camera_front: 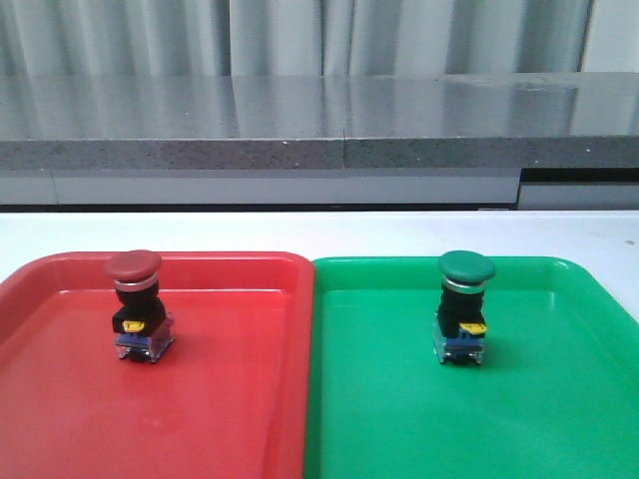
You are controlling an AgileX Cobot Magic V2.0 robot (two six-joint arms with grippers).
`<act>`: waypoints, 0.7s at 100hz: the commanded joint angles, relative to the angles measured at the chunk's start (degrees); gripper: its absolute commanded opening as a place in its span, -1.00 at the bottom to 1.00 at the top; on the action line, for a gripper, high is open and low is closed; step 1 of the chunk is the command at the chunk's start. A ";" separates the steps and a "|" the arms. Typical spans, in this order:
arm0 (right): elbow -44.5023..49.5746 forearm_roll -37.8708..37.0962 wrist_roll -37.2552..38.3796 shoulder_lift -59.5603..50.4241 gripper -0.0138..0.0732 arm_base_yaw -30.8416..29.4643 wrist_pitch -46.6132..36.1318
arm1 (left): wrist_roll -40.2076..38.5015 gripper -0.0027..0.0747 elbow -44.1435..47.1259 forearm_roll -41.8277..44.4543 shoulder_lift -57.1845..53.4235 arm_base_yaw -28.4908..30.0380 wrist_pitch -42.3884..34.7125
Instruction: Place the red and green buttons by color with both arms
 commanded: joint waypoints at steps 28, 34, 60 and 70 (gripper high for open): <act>9.65 -1.48 0.08 -12.45 -0.52 -0.63 -13.19 | -0.50 -0.98 0.69 -0.13 -1.86 -0.07 -4.54; 12.09 -0.50 0.08 -13.52 -0.52 -1.77 -15.59 | -0.50 -0.98 0.69 -0.13 -1.86 -0.07 -4.54; 21.12 6.06 -2.57 -16.22 -0.52 -10.53 -28.34 | -0.50 -0.98 0.69 -0.13 -1.86 -0.07 -4.54; 23.34 12.15 -7.61 -17.52 -0.52 -13.37 -30.04 | -0.50 -0.98 0.69 -0.13 -1.86 -0.07 -4.54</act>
